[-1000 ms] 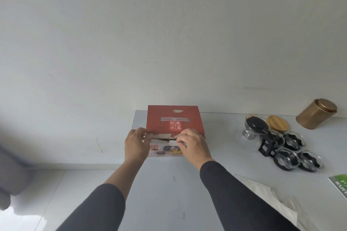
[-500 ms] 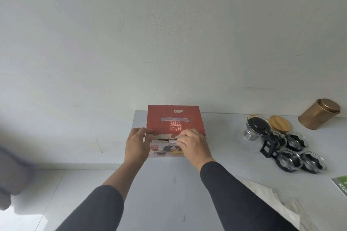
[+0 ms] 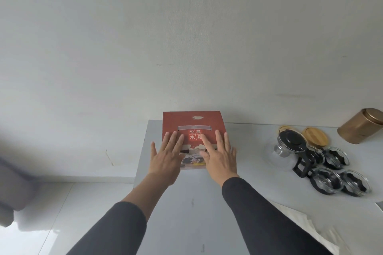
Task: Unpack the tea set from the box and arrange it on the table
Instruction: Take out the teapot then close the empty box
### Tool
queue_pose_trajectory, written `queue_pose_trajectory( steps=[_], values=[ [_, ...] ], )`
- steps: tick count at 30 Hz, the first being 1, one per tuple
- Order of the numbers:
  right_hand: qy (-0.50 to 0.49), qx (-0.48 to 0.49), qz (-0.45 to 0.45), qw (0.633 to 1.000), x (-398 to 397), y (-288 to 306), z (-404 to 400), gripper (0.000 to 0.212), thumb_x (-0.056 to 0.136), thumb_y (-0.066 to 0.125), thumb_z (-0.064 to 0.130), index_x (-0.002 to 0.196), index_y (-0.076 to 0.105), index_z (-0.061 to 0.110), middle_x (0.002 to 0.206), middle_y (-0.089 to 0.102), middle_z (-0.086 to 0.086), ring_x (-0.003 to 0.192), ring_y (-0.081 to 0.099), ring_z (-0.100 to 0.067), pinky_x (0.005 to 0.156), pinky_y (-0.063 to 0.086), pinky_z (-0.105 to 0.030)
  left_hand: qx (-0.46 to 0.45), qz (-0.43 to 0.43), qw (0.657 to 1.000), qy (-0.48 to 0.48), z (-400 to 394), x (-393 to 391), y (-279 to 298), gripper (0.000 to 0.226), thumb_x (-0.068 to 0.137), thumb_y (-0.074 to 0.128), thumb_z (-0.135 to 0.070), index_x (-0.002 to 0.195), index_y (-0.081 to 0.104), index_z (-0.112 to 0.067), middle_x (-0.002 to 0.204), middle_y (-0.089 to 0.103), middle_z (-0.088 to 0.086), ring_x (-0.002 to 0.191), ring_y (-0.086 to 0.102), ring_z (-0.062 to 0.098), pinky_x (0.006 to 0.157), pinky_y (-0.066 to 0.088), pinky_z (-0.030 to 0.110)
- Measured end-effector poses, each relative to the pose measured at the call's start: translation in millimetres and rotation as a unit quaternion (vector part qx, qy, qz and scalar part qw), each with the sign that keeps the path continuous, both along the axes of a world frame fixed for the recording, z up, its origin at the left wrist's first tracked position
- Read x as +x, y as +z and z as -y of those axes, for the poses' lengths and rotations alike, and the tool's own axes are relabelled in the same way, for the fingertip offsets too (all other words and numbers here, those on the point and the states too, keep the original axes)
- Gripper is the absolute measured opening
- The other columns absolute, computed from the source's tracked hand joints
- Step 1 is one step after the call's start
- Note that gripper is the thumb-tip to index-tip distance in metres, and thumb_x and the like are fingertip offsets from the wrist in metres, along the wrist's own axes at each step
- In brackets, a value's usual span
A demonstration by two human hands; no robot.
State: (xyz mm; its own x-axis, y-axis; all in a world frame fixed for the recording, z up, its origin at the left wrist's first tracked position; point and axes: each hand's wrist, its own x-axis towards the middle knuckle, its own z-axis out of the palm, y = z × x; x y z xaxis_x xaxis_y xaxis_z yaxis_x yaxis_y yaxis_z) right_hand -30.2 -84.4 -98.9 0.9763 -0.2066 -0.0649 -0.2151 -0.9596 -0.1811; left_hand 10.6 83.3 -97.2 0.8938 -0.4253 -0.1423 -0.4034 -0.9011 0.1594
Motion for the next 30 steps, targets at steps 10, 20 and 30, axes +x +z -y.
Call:
queue_pose_trajectory(
  steps=[10,20,30],
  values=[
    [0.009,0.016,0.016,1.000,60.3,-2.7,0.5,0.052,0.101,0.030,0.038,0.148,0.007,0.043,0.160,-0.007,-0.008,0.146,-0.012,-0.031,0.115,0.015,-0.053,-0.014,0.004,1.000,0.007,0.7,65.8,-1.9,0.059,0.103,0.021,-0.035,0.149,-0.015,-0.032,0.158,-0.020,-0.008,0.146,-0.019,0.016,0.118,0.004,0.051],
    [0.021,0.050,0.005,0.999,69.8,-1.8,3.6,0.062,0.099,0.038,0.041,0.148,0.001,0.041,0.159,-0.011,-0.004,0.145,-0.017,-0.028,0.115,0.009,-0.054,-0.016,0.000,1.000,0.015,2.2,78.3,-2.6,0.060,0.102,0.024,-0.038,0.150,-0.012,-0.034,0.158,-0.017,-0.010,0.147,-0.017,0.018,0.117,0.011,0.054],
    [-0.099,0.102,0.119,0.983,-15.1,4.1,15.4,0.074,0.090,0.049,0.045,0.149,0.007,0.035,0.158,0.015,-0.006,0.146,0.008,-0.025,0.113,0.019,-0.049,-0.067,0.030,0.995,0.062,8.9,35.7,17.5,0.063,0.099,0.016,-0.052,0.152,-0.009,-0.028,0.158,-0.019,-0.007,0.145,-0.024,0.016,0.117,-0.006,0.050]
  ],
)
